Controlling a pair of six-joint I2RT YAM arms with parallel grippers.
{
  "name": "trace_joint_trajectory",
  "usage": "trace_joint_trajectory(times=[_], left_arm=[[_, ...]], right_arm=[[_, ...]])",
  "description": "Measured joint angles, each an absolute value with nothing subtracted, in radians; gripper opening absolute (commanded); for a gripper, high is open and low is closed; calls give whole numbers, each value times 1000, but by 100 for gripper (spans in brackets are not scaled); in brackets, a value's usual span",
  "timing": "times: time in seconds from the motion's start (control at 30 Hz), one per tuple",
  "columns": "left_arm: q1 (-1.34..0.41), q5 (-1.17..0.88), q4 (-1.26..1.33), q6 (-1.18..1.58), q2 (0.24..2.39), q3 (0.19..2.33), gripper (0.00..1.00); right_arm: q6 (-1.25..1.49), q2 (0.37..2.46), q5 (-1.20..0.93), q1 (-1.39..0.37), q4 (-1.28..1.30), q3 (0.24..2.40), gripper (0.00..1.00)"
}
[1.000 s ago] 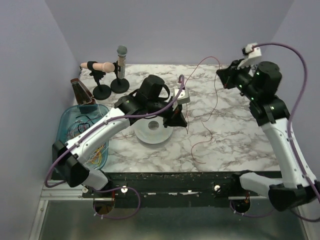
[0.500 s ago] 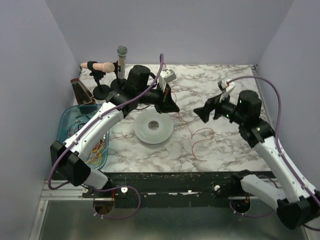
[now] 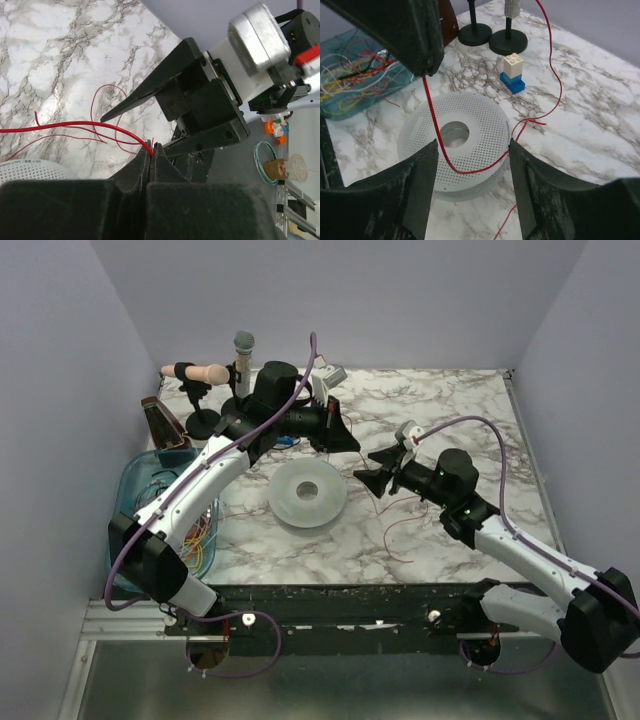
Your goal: Wrap the cables
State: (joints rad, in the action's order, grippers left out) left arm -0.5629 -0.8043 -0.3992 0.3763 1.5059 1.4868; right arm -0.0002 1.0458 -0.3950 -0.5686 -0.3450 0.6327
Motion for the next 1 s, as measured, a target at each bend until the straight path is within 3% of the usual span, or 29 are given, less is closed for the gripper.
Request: trace_joint_trajectory(times=[0.07, 0.1, 0.17, 0.2, 0.23, 0.3, 0.33, 0.53, 0.67, 0.83, 1.0], left_arm=[[-562, -804, -398, 382, 1505, 1488, 0], [-558, -804, -398, 383, 1505, 1489, 0], [-551, -804, -398, 383, 1504, 1489, 0], [-543, -803, -398, 380, 1502, 1489, 15], [-538, -802, -399, 376, 1501, 1489, 44], [-529, -782, -420, 337, 1500, 1500, 87], [-524, -766, -439, 316, 1500, 1510, 95], [-514, -658, -548, 77, 1481, 1547, 98], [-488, -654, -632, -73, 1430, 1557, 96], [-430, -654, -662, -59, 1366, 1628, 89], [-400, -627, -593, 215, 1296, 1651, 88]], right_arm=[[17, 1078, -384, -569, -398, 633, 12], [28, 1089, -378, -569, -424, 633, 3], [56, 1097, -374, -569, -458, 633, 1], [68, 1097, -375, -569, -464, 635, 1], [81, 1097, -375, -569, -465, 641, 1], [126, 1103, -382, -569, -440, 673, 1], [154, 1108, -383, -569, -412, 703, 1], [364, 1126, -423, -534, -226, 910, 1], [566, 1115, -493, -447, -244, 917, 1], [785, 1052, -419, -415, -427, 850, 1], [947, 1054, -222, -460, -810, 817, 1]])
